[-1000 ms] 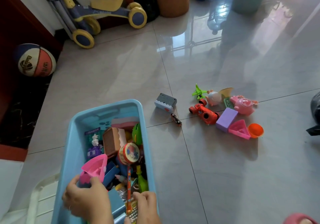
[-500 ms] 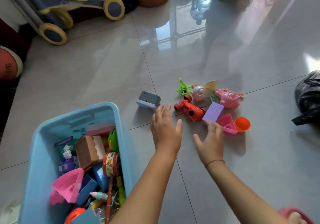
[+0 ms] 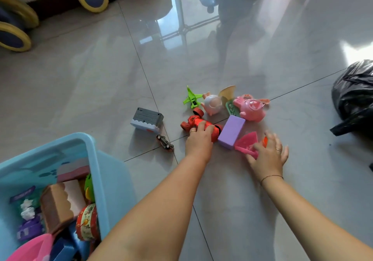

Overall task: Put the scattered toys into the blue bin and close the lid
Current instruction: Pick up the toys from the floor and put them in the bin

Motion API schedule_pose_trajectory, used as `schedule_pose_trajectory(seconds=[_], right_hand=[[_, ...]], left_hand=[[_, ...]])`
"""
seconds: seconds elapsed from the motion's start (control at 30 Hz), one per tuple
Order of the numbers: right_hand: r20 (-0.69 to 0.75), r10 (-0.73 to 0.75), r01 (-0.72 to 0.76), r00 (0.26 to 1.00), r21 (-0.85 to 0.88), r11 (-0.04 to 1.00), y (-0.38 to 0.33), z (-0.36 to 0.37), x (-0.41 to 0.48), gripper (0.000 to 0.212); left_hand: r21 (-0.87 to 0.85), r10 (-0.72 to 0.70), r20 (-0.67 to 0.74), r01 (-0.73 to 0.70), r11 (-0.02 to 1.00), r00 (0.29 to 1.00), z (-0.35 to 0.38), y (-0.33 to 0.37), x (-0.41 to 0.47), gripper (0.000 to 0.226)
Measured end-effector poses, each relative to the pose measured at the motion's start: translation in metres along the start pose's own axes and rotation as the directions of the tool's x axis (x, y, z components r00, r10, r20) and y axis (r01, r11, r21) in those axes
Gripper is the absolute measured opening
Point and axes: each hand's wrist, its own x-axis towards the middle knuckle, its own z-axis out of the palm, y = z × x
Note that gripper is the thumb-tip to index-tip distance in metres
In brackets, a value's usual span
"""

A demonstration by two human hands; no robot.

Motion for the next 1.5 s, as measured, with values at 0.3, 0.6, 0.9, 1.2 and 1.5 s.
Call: schedule_pose_trajectory(seconds=[0.3,0.6,0.9,1.2,1.5], right_hand=[[-0.145,-0.017,0.042,0.989,0.174,0.984,-0.021,-0.004,-0.08,0.019],[-0.1,-0.157,0.185,0.982,0.635,0.75,-0.129,-0.062,-0.163,0.018],[-0.038,-0.598,0.466,0.8,0.668,0.58,-0.244,-0.079,-0.244,0.016],[0.213,-0.733,0.602,0.646,0.449,0.66,-0.265,-0.067,-0.267,0.023],[0.188,-0.811,0.77,0.554,0.254,0.585,-0.244,-0.043,-0.272,0.042]], left_hand=[[-0.354,-0.146,-0.233,0.056,0.934,0.961,0.024,-0.018,-0.087,0.05],[-0.552,-0.378,-0.53,0.03,0.833,0.759,-0.055,-0.03,-0.198,0.055],[-0.592,-0.6,-0.767,0.108,0.799,0.227,-0.149,-0.1,-0.296,0.049],[-0.597,-0.861,-0.412,0.626,0.503,0.298,-0.149,-0.212,-0.316,0.045],[-0.169,-0.54,-0.541,0.546,0.82,0.644,-0.117,-0.244,-0.296,0.03]])
